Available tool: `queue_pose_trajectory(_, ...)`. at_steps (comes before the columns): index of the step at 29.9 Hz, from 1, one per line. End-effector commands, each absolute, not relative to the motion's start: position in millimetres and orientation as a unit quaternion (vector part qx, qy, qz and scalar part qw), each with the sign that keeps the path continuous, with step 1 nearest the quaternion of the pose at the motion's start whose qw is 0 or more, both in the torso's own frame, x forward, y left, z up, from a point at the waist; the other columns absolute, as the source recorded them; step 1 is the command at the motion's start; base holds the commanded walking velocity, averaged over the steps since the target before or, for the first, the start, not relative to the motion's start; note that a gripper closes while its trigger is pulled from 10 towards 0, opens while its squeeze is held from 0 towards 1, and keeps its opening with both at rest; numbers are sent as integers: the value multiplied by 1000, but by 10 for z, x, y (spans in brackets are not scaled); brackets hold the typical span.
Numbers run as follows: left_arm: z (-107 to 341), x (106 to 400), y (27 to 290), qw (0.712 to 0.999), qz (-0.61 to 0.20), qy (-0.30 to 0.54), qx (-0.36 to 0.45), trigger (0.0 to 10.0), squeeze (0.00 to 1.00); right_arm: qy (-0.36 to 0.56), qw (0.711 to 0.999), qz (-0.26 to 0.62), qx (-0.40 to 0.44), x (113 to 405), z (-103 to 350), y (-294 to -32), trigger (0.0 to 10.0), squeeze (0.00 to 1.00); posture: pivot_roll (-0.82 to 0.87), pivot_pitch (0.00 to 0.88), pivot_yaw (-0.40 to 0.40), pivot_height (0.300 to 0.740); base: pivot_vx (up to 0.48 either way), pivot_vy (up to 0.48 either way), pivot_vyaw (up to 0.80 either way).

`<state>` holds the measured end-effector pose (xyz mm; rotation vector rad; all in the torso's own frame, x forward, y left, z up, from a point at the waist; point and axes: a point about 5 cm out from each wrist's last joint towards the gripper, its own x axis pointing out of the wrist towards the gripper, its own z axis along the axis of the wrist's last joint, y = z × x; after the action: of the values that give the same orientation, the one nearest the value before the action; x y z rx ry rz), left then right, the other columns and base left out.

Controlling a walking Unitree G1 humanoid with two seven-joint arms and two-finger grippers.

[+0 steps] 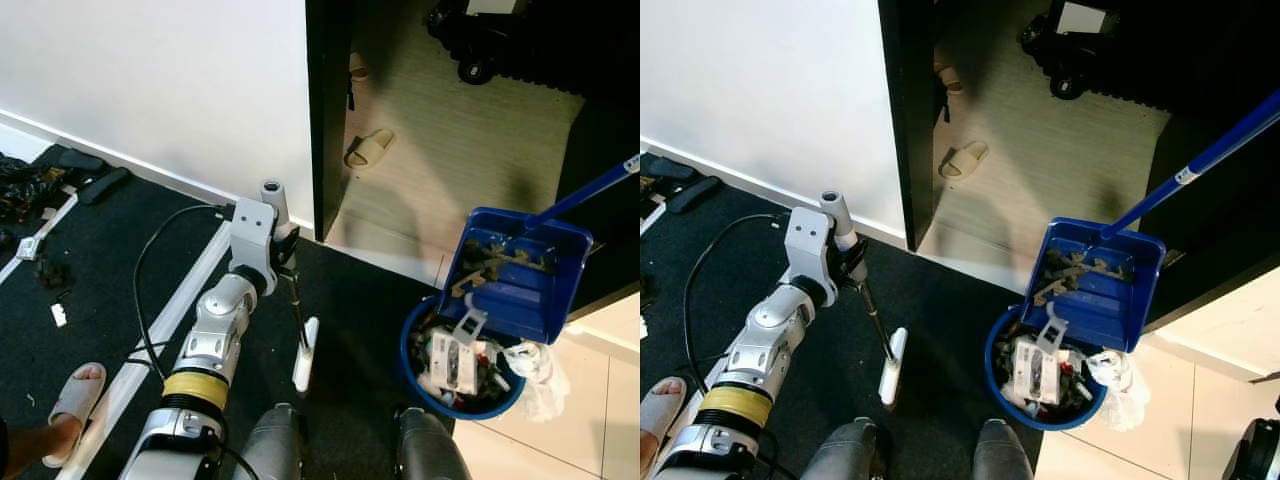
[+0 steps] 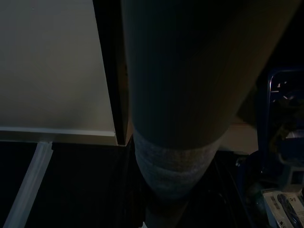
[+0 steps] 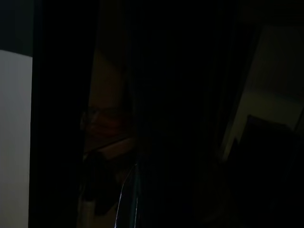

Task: Sweep floor

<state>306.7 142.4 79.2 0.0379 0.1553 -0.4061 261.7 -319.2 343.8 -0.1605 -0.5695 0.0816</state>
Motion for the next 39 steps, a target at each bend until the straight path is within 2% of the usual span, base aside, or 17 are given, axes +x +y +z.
queue_pose_trajectory(1, 815, 3075, 1394, 976, -208, 69, 14, 10000, 0, -325, 941, 41, -81, 2491, 3635, -3201, 0, 0, 2, 85, -10, 740, 0, 0, 0)
queue_pose_trajectory(14, 801, 3065, 1377, 974, -213, 71, 13, 10000, 0, -255, 959, 84, -94, 2532, 3450, -3127, 0, 0, 0, 83, -7, 740, 0, 0, 0)
queue_pose_trajectory(31, 804, 3068, 1394, 976, -208, 70, 15, 10000, 0, -315, 943, 38, -99, 2488, 3631, -3217, 0, 0, 1, 91, -11, 740, 0, 0, 0)
queue_pose_trajectory(39, 807, 3072, 1397, 976, -207, 69, 15, 10000, 0, -322, 936, 94, -102, 2431, 3640, -3100, 0, 0, 0, 91, -9, 740, 0, 0, 0)
